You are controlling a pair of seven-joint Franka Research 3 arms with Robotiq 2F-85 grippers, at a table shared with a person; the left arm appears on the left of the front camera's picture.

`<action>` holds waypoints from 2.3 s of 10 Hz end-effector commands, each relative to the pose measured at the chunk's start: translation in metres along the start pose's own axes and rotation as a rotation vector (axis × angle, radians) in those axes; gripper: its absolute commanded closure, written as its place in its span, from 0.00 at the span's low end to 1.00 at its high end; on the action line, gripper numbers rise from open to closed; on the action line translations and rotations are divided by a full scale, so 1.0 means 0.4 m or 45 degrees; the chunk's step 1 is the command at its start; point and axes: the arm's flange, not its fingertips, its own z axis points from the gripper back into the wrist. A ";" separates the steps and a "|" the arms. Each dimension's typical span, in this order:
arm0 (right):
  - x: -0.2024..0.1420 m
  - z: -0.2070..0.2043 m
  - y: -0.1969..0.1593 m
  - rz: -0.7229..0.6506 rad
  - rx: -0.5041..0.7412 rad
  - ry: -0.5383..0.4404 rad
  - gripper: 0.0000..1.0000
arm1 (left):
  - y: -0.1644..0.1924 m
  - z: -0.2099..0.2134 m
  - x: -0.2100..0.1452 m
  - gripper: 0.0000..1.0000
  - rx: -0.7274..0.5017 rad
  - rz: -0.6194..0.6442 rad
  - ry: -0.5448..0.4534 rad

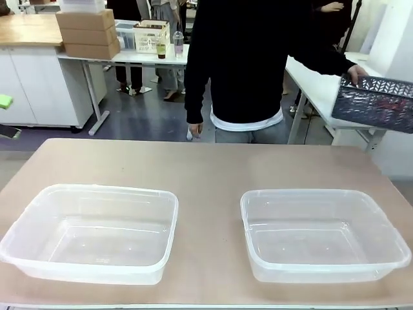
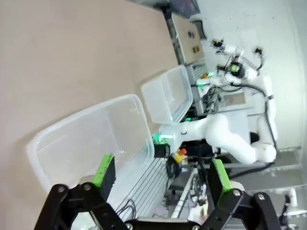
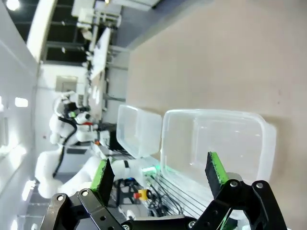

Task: Sort the waste into each basket.
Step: Pick up the Organizing box on the left side of the table and lift it.

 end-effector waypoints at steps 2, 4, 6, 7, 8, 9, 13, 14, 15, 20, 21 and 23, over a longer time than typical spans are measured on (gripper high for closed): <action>0.003 -0.028 0.068 0.144 -0.063 0.032 0.00 | -0.065 -0.031 0.006 0.00 0.036 -0.151 0.034; 0.003 -0.028 0.068 0.144 -0.063 0.032 0.00 | -0.065 -0.031 0.006 0.00 0.036 -0.151 0.034; 0.001 -0.040 0.081 0.115 -0.099 0.051 0.00 | -0.065 -0.031 0.006 0.00 0.036 -0.151 0.034; -0.002 -0.076 0.115 0.168 -0.171 0.150 0.00 | -0.072 -0.033 0.005 0.00 0.072 -0.124 0.053; 0.000 -0.137 0.177 0.151 -0.116 0.243 0.00 | -0.068 -0.028 0.002 0.00 0.071 -0.120 0.049; 0.005 -0.223 0.267 0.179 -0.197 0.260 0.00 | -0.071 0.007 0.006 0.00 0.182 -0.172 0.059; -0.180 -0.782 0.633 0.545 -0.452 0.407 0.00 | -0.105 0.158 -0.065 0.00 0.744 -0.393 0.106; -0.233 -0.899 0.629 0.603 -0.612 0.316 0.00 | -0.101 0.116 -0.096 0.00 0.807 -0.430 0.129; -0.291 -0.973 0.615 0.674 -0.718 0.357 0.00 | -0.099 0.053 -0.127 0.00 0.875 -0.445 0.139; -0.394 -0.997 0.621 0.764 -0.636 0.434 0.00 | -0.120 0.004 -0.119 0.00 0.707 -0.483 0.170; -0.395 -1.039 0.589 0.826 -0.687 0.449 0.00 | -0.145 -0.075 -0.094 0.00 0.501 -0.487 0.194; -0.467 -1.177 0.653 0.662 -0.855 0.615 0.00 | -0.097 -0.239 -0.118 0.00 0.911 -0.514 0.302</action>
